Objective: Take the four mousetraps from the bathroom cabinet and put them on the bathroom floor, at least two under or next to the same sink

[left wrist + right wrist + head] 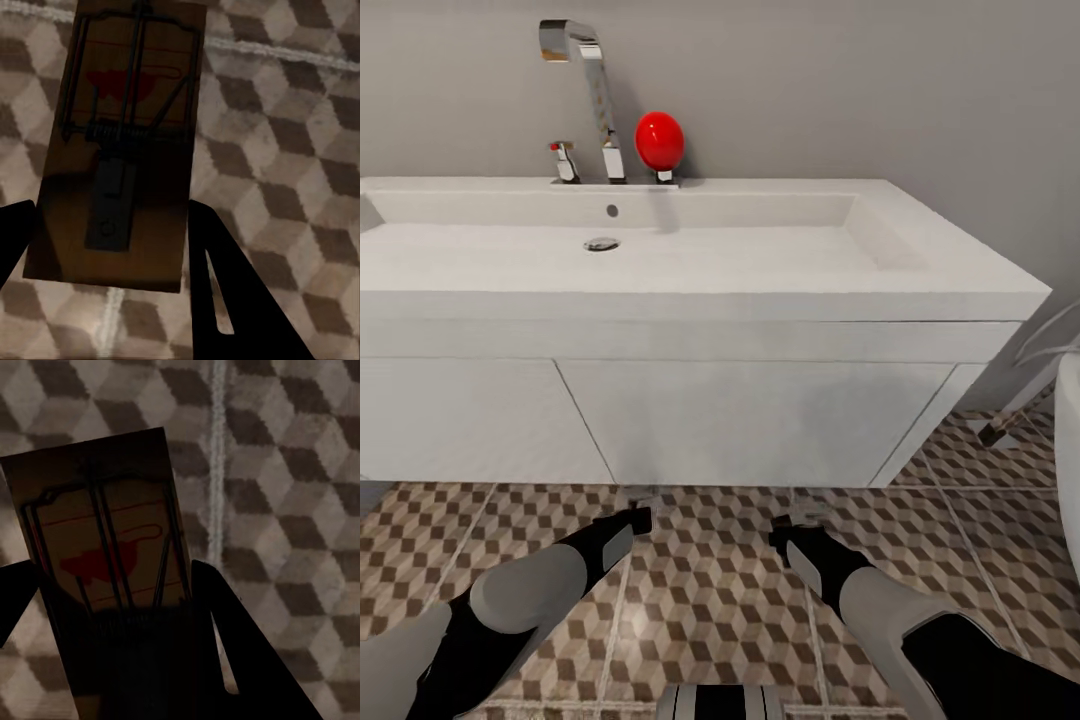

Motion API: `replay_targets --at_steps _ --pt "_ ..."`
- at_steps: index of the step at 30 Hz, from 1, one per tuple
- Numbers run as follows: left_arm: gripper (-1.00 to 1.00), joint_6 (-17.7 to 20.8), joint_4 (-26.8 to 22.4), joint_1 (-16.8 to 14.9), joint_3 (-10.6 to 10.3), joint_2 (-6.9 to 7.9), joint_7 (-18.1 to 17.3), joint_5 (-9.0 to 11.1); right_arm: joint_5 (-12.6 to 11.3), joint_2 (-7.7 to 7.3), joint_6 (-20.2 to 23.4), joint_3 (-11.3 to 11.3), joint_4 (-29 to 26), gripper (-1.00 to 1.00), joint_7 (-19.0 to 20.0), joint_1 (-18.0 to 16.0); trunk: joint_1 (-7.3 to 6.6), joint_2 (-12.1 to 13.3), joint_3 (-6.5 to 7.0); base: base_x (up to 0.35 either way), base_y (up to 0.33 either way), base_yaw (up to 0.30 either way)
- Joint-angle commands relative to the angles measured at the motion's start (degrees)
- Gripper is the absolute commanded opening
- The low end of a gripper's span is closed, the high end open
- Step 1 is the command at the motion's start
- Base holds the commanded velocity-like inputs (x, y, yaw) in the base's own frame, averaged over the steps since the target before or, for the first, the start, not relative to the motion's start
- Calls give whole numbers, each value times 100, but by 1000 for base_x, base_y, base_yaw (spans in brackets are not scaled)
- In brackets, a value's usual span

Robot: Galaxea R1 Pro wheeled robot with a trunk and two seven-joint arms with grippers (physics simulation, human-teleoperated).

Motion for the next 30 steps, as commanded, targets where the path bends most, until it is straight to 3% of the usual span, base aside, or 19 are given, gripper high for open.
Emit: replay_targets --at_steps 1,5,11,15,17,18,20,30 --pt "-100 30 5 -3 -48 -4 16 19 -67 -6 30 49 -14 -100 -43 0 -1 -2 -4 -1 1 267" --pt "-100 30 5 -3 -48 -3 15 19 -67 -5 30 51 -14 -100 -43 3 -1 -2 -4 0 0 276" --pt "-100 30 5 -3 -48 -3 6 19 -64 -2 32 56 -21 -100 -58 2 -1 -2 -4 124 0 39" --pt "-100 76 -3 -3 -48 -37 10 19 -107 29 109 36 22 -100 -410 -208 -1 -2 -4 20 0 1" --pt "-100 112 -3 -3 -48 -44 29 19 -128 26 376 32 84 -100 -610 -370 -1 -2 -4 2 0 0" --pt "-100 126 -3 -3 -48 -51 37 19 -123 21 759 28 94 -100 -649 -435 -1 -2 -4 0 0 0" --pt "-100 139 -3 -3 -48 -59 41 19 -121 23 1106 25 99 -100 -662 -511 -1 -2 -4 0 0 0" --pt "-100 218 5 -3 -48 -62 25 19 -95 7 1208 23 106 -100 -650 -557 -1 -2 -4 0 0 0"
